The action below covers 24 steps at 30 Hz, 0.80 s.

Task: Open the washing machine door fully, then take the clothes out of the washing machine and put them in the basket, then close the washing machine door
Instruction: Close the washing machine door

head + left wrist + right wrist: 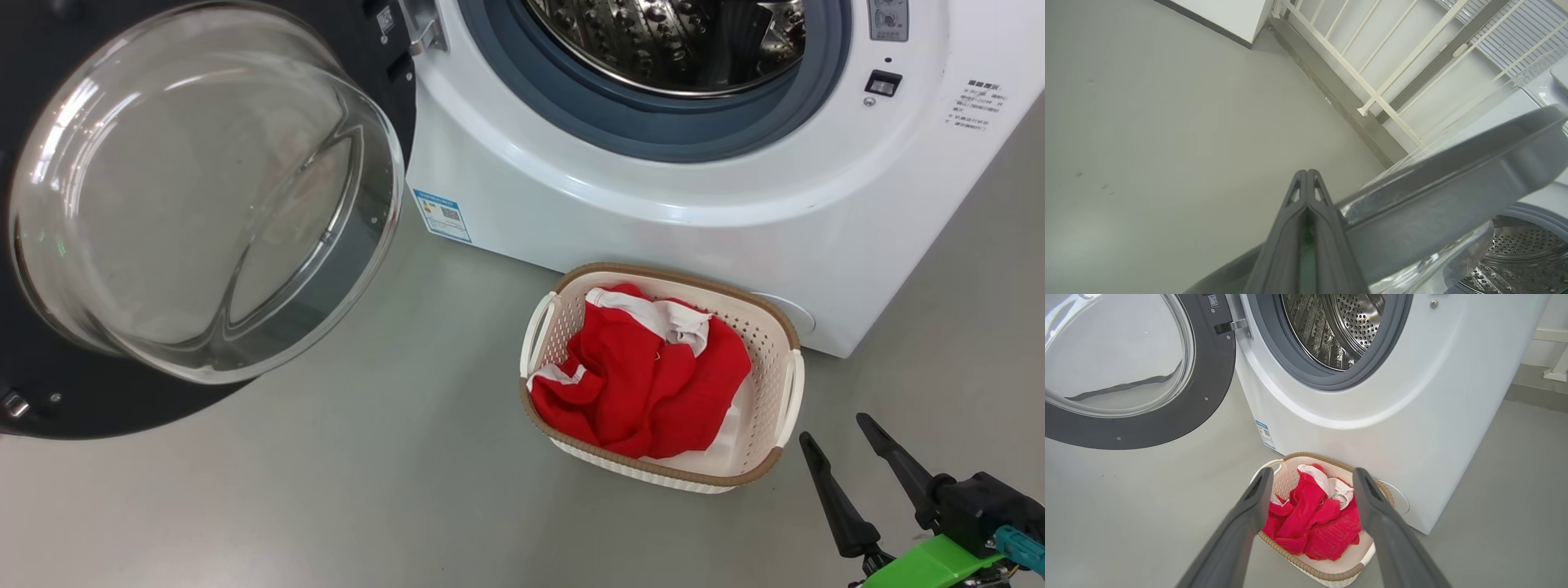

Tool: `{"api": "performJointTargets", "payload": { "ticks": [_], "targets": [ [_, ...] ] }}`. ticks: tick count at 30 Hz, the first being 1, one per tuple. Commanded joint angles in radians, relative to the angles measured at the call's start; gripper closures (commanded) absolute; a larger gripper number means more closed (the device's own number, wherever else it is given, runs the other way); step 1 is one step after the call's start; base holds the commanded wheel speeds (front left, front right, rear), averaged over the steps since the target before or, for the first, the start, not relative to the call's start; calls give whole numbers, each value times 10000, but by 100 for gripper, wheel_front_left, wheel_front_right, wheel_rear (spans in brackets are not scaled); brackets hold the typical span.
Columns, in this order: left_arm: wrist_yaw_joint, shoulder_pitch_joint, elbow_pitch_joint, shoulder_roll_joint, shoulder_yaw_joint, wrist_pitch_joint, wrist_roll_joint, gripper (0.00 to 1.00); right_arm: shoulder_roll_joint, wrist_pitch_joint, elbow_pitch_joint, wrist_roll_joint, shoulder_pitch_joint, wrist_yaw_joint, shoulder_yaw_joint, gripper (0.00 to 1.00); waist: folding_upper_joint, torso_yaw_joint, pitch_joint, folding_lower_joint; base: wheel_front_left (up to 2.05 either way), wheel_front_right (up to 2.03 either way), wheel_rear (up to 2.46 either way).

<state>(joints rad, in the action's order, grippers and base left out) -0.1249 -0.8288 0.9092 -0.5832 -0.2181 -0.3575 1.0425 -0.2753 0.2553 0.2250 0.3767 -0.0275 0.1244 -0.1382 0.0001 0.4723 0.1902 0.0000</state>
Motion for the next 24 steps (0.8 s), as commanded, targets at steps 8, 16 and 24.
{"api": "performJointTargets", "payload": {
  "ticks": [8, 16, 24],
  "targets": [
    [-57, 40, -337, -785, 44, -1172, 913, 100, -151, 65, -227, -57, 256, 63, -136, 0, -1, -28, 49, 0, 0, 0, 0],
    [-57, 588, -1272, -777, 406, -2115, 1717, 100, -83, 65, -163, -42, 191, 63, -130, 0, -1, 21, -206, 0, 0, 0, 0],
    [-57, 1320, -2458, -912, 749, -2933, 2451, 100, 14, 65, -144, -51, 74, 63, -113, 0, -1, 94, -426, 0, 0, 0, 0]
  ]
}}
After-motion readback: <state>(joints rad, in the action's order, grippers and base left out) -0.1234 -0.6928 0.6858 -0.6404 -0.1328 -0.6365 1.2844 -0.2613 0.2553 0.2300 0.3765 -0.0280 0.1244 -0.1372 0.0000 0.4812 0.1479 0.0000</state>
